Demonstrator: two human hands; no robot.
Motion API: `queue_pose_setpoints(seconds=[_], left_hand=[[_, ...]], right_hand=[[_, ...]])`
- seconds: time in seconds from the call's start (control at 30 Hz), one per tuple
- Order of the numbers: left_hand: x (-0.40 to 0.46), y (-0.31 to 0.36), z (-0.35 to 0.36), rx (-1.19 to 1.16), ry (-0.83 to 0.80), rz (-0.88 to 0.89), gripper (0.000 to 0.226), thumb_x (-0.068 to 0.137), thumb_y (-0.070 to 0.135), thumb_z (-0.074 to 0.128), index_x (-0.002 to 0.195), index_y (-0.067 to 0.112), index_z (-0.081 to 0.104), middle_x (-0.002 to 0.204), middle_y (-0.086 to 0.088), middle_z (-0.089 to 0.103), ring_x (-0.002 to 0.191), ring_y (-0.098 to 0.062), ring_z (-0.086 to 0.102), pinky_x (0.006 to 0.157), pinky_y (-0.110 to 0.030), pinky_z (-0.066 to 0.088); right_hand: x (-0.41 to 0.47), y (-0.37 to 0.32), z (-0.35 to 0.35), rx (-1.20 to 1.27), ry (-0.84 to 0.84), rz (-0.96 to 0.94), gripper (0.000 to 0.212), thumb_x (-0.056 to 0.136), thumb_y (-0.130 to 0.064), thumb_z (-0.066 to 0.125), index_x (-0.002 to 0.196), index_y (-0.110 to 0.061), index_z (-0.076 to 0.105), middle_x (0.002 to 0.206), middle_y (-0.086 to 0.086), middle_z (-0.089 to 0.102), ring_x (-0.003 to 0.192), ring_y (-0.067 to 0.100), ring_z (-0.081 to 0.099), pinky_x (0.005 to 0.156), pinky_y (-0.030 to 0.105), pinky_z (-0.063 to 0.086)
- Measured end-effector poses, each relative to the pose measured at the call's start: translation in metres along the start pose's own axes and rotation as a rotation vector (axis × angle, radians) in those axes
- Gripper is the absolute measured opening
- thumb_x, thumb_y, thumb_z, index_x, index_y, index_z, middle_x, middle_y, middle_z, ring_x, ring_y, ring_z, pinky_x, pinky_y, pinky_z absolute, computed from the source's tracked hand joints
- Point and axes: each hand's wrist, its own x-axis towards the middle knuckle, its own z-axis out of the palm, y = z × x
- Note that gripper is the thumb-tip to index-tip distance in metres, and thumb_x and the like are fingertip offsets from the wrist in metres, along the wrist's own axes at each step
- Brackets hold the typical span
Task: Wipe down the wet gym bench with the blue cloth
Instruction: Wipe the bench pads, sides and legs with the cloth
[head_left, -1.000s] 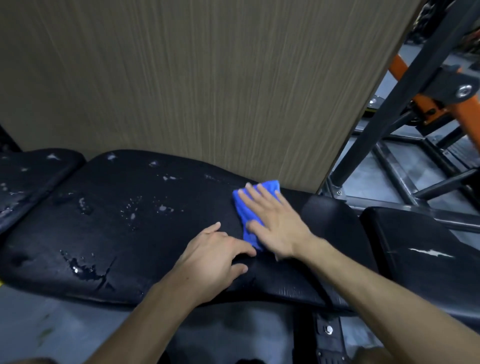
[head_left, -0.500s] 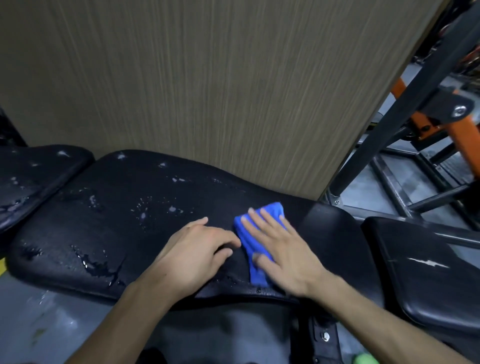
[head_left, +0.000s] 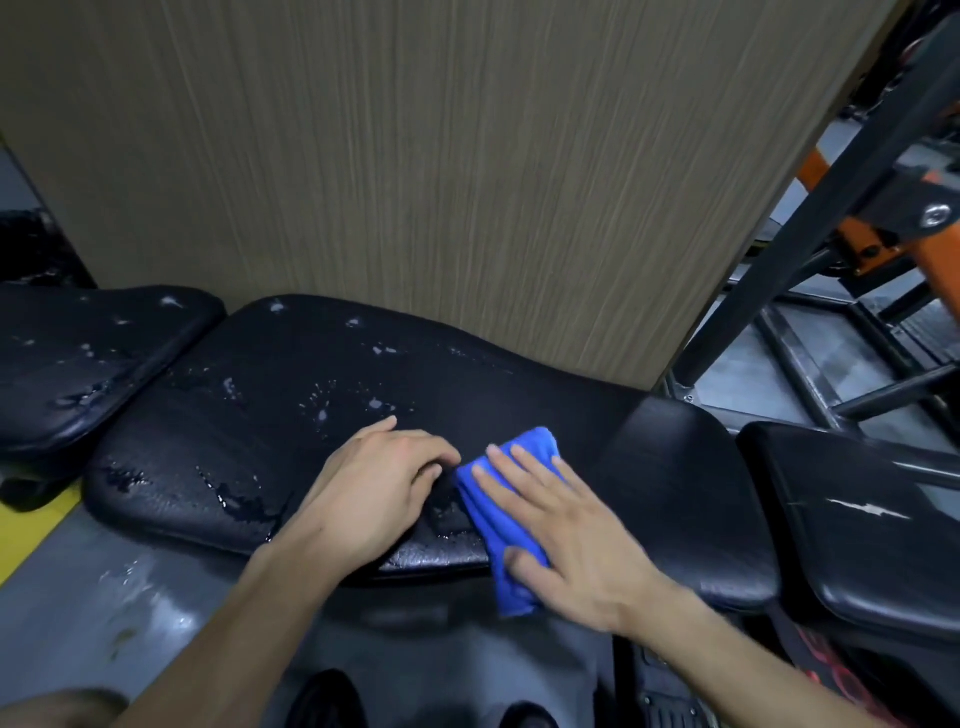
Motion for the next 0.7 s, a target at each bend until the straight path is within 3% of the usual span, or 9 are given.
queue_pose_setpoints(seconds=[0.07,0.13,0.23,0.3,0.4,0.5,0.57,0.7], left_hand=[[-0.003,0.001,0.0,-0.006,0.01,-0.002,0.023,0.097,0.022,0.054,0.11,0.034,0.067,0.112,0.022,0.069,0.105,-0.002,0.062,0.118,-0.031,0.03],[-0.008,0.002,0.0,-0.009,0.015,-0.001,0.023,0.097,0.022,0.054,0.111,0.034,0.067,0.112,0.023,0.069,0.105,0.0,0.062,0.119,-0.03,0.029],[-0.017,0.002,0.001,-0.029,0.02,-0.004,0.024,0.097,0.019,0.054,0.11,0.033,0.068,0.11,0.022,0.07,0.103,-0.001,0.063,0.119,-0.03,0.029],[-0.021,0.003,0.002,-0.035,0.018,-0.022,0.025,0.096,0.017,0.054,0.11,0.033,0.069,0.11,0.021,0.07,0.103,-0.002,0.063,0.119,-0.028,0.029],[-0.021,0.007,0.004,-0.026,0.007,-0.04,0.028,0.095,0.013,0.053,0.109,0.032,0.069,0.108,0.017,0.072,0.102,-0.008,0.065,0.117,-0.029,0.03],[-0.021,0.015,0.007,-0.021,0.012,-0.039,0.03,0.095,0.012,0.051,0.111,0.032,0.068,0.109,0.016,0.071,0.102,-0.01,0.065,0.117,-0.027,0.029],[-0.022,0.019,0.01,-0.033,0.016,-0.041,0.031,0.096,0.013,0.05,0.112,0.032,0.068,0.112,0.017,0.071,0.103,-0.009,0.065,0.116,-0.023,0.025],[-0.029,0.022,0.01,-0.028,0.008,-0.039,0.031,0.097,0.013,0.049,0.113,0.032,0.068,0.112,0.017,0.071,0.104,-0.01,0.065,0.116,-0.023,0.025]], right_hand=[[-0.008,0.037,-0.005,0.009,0.048,0.111,0.072,0.088,-0.046,0.036,0.157,-0.039,0.015,0.166,-0.014,0.004,0.153,0.006,0.001,0.125,0.036,0.003],[-0.014,0.074,-0.014,-0.003,0.131,0.394,0.072,0.086,-0.051,0.024,0.156,-0.037,0.014,0.164,-0.013,0.004,0.154,0.011,0.006,0.125,0.04,0.007],[-0.014,0.064,-0.009,-0.106,0.175,0.708,0.083,0.081,-0.058,0.006,0.159,-0.031,0.011,0.167,-0.006,0.004,0.155,0.016,0.002,0.125,0.043,0.004],[-0.005,0.013,0.006,-0.176,0.254,0.667,0.082,0.083,-0.056,0.013,0.159,-0.025,0.02,0.166,0.001,0.015,0.154,0.02,0.011,0.124,0.047,0.009],[0.008,-0.05,0.029,-0.144,0.298,0.444,0.073,0.089,-0.049,0.032,0.157,-0.023,0.028,0.165,0.002,0.021,0.153,0.021,0.017,0.122,0.049,0.013],[-0.007,-0.04,0.027,-0.135,0.262,0.291,0.071,0.089,-0.049,0.041,0.156,-0.025,0.031,0.165,-0.002,0.024,0.152,0.018,0.02,0.121,0.047,0.019],[-0.031,-0.007,0.019,-0.151,0.266,0.348,0.07,0.089,-0.051,0.041,0.154,-0.026,0.035,0.163,-0.003,0.028,0.151,0.017,0.024,0.12,0.047,0.024],[-0.073,0.038,0.008,-0.107,0.33,0.682,0.071,0.09,-0.054,0.026,0.154,-0.025,0.036,0.163,0.0,0.029,0.151,0.018,0.024,0.123,0.044,0.019]])
